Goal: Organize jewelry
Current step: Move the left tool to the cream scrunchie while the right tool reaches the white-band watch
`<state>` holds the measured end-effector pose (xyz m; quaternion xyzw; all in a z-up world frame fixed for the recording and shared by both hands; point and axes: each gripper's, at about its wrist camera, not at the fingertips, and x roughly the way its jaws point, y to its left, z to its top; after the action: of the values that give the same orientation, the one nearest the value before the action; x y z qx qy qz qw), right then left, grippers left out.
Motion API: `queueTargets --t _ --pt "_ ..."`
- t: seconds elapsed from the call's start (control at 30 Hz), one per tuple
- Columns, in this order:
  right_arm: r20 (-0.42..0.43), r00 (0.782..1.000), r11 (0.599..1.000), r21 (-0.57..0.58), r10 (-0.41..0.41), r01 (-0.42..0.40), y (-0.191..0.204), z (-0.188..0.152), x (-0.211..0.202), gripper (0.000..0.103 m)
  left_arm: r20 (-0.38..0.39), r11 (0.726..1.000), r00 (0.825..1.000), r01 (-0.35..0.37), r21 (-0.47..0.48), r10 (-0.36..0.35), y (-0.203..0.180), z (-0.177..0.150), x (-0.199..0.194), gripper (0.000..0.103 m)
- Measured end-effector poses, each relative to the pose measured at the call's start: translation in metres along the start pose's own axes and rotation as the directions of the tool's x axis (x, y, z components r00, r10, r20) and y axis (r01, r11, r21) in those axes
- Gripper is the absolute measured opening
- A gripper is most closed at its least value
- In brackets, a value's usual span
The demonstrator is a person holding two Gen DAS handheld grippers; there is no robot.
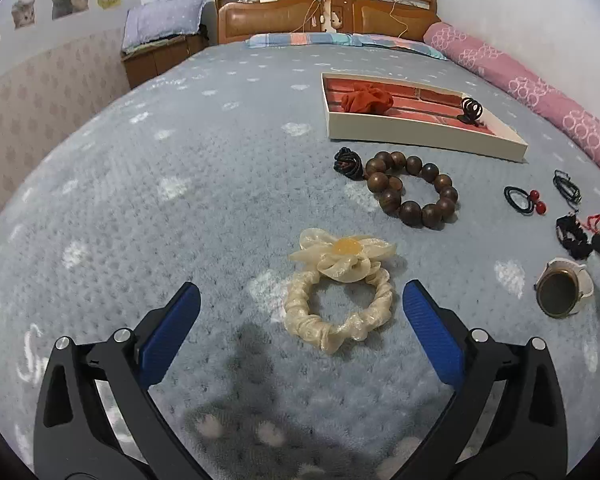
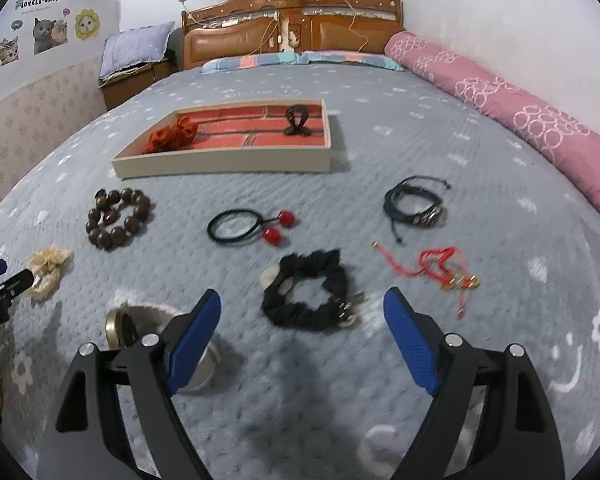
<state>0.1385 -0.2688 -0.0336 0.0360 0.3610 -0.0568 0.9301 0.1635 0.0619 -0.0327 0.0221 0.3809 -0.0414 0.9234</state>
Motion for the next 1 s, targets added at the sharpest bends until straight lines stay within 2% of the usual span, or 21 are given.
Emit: queueTargets --t 0.13,0.4,0.6,0.9,1.0 --pt "-0.013 1.000 1.000 0.001 0.005 -0.005 0.007 -0.007 0.006 0.082 0.004 1.000 1.000 0.009 -0.026 -0.009 0.007 0.000 0.002 0.098" --pt "-0.022 1.000 0.999 -0.036 0.006 -0.006 0.023 -0.009 0.011 0.082 -0.020 1.000 1.000 0.011 0.001 -0.011 0.001 -0.001 0.010 0.098" --pt "-0.030 1.000 0.999 -0.041 0.005 -0.007 0.027 -0.013 0.013 0.082 -0.042 0.997 0.998 0.042 -0.057 -0.045 0.012 0.000 0.016 0.096" --pt "-0.064 0.998 0.999 -0.051 0.007 -0.011 0.034 -0.021 0.013 0.080 -0.083 0.997 0.994 0.065 -0.044 -0.068 0.009 0.000 0.025 0.076" --pt "-0.086 0.996 0.998 -0.041 0.035 -0.039 0.033 -0.023 0.016 0.072 -0.104 0.996 0.991 0.077 -0.052 -0.082 0.011 0.001 0.030 0.071"
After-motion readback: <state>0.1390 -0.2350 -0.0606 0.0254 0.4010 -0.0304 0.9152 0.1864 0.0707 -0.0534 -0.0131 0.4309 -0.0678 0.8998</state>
